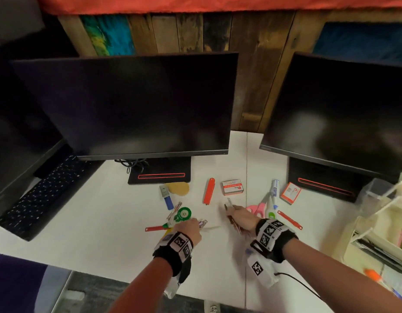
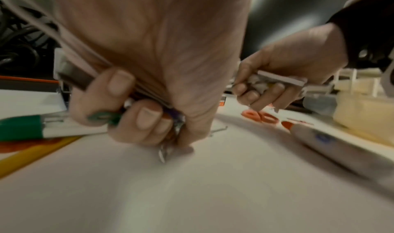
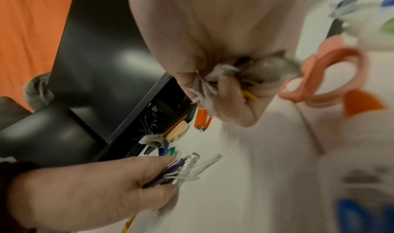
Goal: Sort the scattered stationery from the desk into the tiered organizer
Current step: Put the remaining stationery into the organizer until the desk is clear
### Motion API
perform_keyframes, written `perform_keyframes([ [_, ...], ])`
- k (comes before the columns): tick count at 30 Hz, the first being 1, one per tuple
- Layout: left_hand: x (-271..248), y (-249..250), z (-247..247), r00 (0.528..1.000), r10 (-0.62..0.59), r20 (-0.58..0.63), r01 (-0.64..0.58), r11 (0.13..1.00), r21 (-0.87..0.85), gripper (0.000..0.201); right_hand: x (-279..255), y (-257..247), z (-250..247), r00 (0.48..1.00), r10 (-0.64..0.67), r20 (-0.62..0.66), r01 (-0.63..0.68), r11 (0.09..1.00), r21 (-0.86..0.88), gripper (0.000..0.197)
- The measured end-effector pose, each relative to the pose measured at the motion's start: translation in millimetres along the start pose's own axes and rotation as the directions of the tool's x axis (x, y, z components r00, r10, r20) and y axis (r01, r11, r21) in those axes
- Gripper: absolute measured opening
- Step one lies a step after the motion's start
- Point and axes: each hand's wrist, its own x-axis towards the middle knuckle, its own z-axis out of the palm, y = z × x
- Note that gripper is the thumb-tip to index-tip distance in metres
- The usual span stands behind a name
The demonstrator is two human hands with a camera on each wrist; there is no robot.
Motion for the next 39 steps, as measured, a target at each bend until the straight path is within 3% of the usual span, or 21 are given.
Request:
perform_keyframes([
  [3, -2.4, 1.4, 1.3, 0.999, 0.016, -0.033, -0.016, 1.0, -0.002, 0.026, -13.7, 9.2, -12.3, 1.0, -0.002, 0.024, -0.001, 0.99, 0.142, 0.024],
  [8, -6.6, 4.3, 1.2, 0.996, 0.028, -0.087, -0.022, 0.997, 0.076, 0.028, -28.2, 20.5, -29.3, 0.999, 0.035, 0.028, -0.043, 0.904, 0.425, 0.008],
  [11, -7.3, 3.6, 1.2, 0.992, 0.028, -0.125, -0.015, 0.995, 0.098, 0.03, -34.8, 25.6, -39.5, 0.997, 0.073, 0.021, -0.074, 0.86, 0.506, 0.009],
  [17, -11.6, 0.9, -5.8, 0.974, 0.04, -0.224, -0.003, 0.987, 0.161, 0.034, -45.1, 37.1, -52.2, 0.994, 0.101, 0.034, -0.099, 0.754, 0.65, 0.03],
  [22, -20.2, 9.7, -24.1, 0.962, 0.017, -0.274, -0.007, 0.999, 0.037, 0.023, -79.7, 45.0, -74.7, 0.993, 0.097, 0.068, -0.118, 0.799, 0.59, 0.053],
  [24, -25.5, 16.7, -35.8, 0.964, -0.002, -0.266, -0.007, 0.999, -0.035, 0.023, -97.4, 52.7, -89.7, 0.998, 0.065, 0.007, -0.056, 0.8, 0.597, 0.037],
  [27, -31.1, 36.3, -50.4, 0.966, -0.015, -0.257, -0.032, 0.983, -0.179, 0.032, -123.2, 72.2, -119.4, 0.995, 0.044, -0.087, 0.03, 0.709, 0.704, 0.015],
  [30, -37.8, 74.2, -67.6, 0.961, 0.044, -0.274, -0.138, 0.932, -0.334, 0.041, -150.9, 92.5, -156.7, 0.986, 0.046, -0.159, 0.107, 0.554, 0.825, 0.016],
  [33, -38.9, 122.6, -83.3, 0.934, 0.149, -0.326, -0.303, 0.815, -0.494, 0.02, -173.6, 110.5, -195.0, 0.978, 0.081, -0.191, 0.14, 0.423, 0.895, 0.026],
  [35, -40.6, 158.4, -89.6, 0.928, 0.235, -0.287, -0.366, 0.715, -0.595, 0.008, -184.9, 120.9, -217.2, 0.967, 0.141, -0.212, 0.142, 0.39, 0.91, 0.028],
  [37, -42.1, 196.6, -92.3, 0.913, 0.322, -0.249, -0.405, 0.652, -0.641, 0.009, -191.4, 126.1, -234.3, 0.954, 0.208, -0.216, 0.122, 0.387, 0.914, 0.026],
  [39, -44.8, 234.2, -92.5, 0.898, 0.398, -0.189, -0.407, 0.586, -0.7, 0.02, -187.8, 128.2, -247.3, 0.935, 0.264, -0.236, 0.088, 0.472, 0.877, 0.026],
])
